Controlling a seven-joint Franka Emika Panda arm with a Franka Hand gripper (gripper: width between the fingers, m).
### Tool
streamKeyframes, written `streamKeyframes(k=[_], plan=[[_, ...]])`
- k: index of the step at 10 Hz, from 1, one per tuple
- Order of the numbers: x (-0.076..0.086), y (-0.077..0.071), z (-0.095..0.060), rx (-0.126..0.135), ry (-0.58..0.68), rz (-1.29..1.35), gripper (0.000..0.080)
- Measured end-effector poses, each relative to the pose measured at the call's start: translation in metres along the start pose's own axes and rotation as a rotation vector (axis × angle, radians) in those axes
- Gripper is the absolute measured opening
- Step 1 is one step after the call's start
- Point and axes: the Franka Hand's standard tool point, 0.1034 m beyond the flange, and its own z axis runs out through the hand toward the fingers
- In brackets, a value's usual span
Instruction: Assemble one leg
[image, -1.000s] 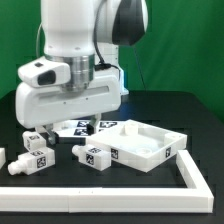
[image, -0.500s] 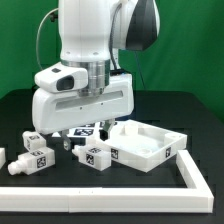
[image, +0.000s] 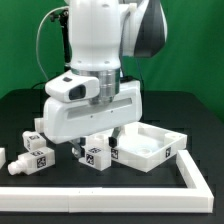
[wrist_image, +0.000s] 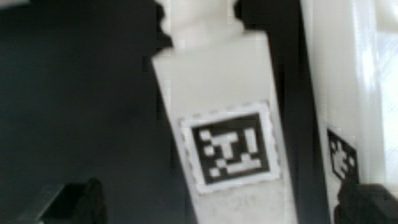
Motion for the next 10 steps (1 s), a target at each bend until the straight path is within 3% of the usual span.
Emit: streamKeyframes(k=[3, 9, 10], plan=[[0.000, 0.006, 0.000, -0.018, 0.020, -0.007, 0.0649], [-0.011, 0.011, 0.010, -0.008, 0.005, 0.000, 0.0649], [-0.011, 0.011, 0.010, -0.008, 0.005, 0.000, 0.0535]])
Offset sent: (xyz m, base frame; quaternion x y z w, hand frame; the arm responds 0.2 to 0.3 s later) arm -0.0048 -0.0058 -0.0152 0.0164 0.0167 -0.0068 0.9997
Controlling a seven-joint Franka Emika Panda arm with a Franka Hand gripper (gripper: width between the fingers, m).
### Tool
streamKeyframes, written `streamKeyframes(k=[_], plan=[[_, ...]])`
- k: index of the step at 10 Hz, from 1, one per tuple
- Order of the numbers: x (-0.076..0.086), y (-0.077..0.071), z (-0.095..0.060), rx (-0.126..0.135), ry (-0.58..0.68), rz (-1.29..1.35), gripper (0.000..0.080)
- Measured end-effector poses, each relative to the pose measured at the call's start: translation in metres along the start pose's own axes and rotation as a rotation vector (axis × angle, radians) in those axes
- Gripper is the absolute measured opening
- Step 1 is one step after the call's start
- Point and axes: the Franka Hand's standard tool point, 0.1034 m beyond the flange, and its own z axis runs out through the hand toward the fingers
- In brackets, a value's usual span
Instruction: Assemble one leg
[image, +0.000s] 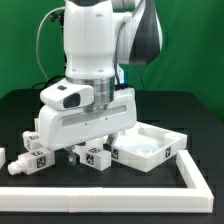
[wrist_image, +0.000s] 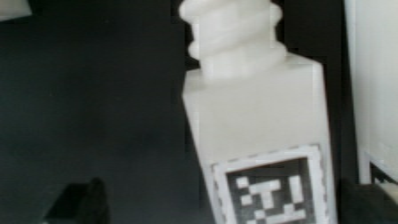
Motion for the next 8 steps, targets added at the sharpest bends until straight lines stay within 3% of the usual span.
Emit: streamKeyframes(k=[1, 2, 3, 5, 6, 8], plan=[[0.000, 0.000, 0.000, 0.000, 0.000, 0.000, 0.0401], [0.000, 0.000, 0.000, 0.000, 0.000, 0.000, 0.0401], [0.000, 0.000, 0.000, 0.000, 0.000, 0.000, 0.0281], [-0.003, 0.002, -0.002, 0.005, -0.008, -0.001, 0.0281], [-0.016, 0.016, -0.017, 0.016, -0.030, 0.019, 0.0281], [-0.039, 0.029, -0.040, -0.006, -0.022, 0.081, 0.0281]])
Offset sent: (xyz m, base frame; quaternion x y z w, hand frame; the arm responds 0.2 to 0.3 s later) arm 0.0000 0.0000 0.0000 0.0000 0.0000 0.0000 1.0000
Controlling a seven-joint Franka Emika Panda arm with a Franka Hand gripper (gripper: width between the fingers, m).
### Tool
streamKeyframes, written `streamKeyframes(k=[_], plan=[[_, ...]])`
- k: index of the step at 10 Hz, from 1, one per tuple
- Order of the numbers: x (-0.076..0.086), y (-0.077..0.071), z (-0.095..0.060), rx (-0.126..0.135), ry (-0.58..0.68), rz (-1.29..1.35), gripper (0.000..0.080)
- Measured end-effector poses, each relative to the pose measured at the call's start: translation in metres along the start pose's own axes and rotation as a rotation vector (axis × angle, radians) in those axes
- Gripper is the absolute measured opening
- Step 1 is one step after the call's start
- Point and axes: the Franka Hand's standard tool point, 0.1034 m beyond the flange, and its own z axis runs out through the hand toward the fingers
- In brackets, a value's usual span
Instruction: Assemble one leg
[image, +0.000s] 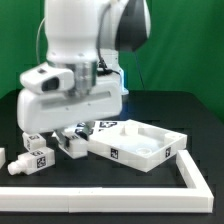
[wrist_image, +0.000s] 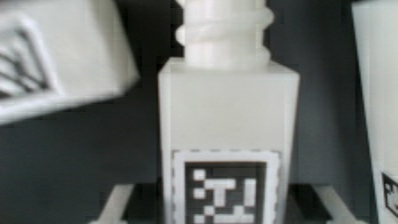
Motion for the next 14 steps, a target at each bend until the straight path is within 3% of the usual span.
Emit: streamKeyframes(k=[2, 7, 10, 11, 12, 14], plan=[[-0.025, -0.007, -0.004, 0.009, -0.013, 0.134, 0.0282], [-0.029, -0.005, 0.000, 0.009, -0.010, 0.160, 0.0282], [-0.085, -0.010, 0.022, 0.000, -0.019, 0.299, 0.0282], [-0.100, -0.015, 0.031, 0.013, -0.032, 0.338, 0.0282], [-0.106, -0.016, 0.039, 0.022, -0.048, 0.350, 0.0282], [-0.104, -0.024, 0.043, 0.028, -0.059, 0.358, 0.0282]])
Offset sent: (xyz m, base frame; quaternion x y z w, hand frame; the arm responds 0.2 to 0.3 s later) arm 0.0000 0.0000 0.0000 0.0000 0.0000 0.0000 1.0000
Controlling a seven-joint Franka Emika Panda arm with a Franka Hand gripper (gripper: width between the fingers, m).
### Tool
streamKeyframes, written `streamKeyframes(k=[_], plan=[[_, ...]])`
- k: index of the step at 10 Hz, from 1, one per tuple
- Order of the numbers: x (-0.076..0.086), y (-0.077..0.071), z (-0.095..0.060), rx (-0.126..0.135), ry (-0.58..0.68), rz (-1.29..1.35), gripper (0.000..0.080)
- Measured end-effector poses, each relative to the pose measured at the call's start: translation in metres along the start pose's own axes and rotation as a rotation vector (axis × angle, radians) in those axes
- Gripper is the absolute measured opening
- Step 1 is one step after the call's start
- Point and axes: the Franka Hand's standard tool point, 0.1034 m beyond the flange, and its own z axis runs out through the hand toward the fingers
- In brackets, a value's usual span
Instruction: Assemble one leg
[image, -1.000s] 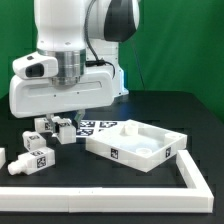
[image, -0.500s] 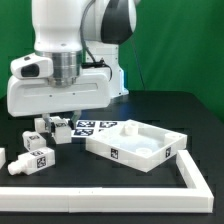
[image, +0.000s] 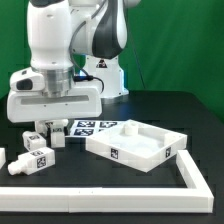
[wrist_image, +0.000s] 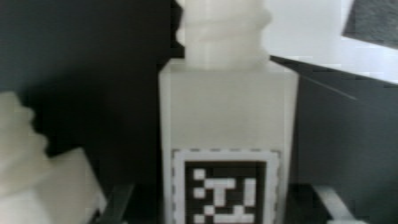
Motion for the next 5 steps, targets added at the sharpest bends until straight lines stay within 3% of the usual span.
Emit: streamKeyframes(k=[2, 5], plan=[[-0.001, -0.018, -0.002, 0.001, -0.003, -0.013, 0.0282], [-0.002, -0.019, -0.001, 0.001, -0.006, -0.018, 0.0282]])
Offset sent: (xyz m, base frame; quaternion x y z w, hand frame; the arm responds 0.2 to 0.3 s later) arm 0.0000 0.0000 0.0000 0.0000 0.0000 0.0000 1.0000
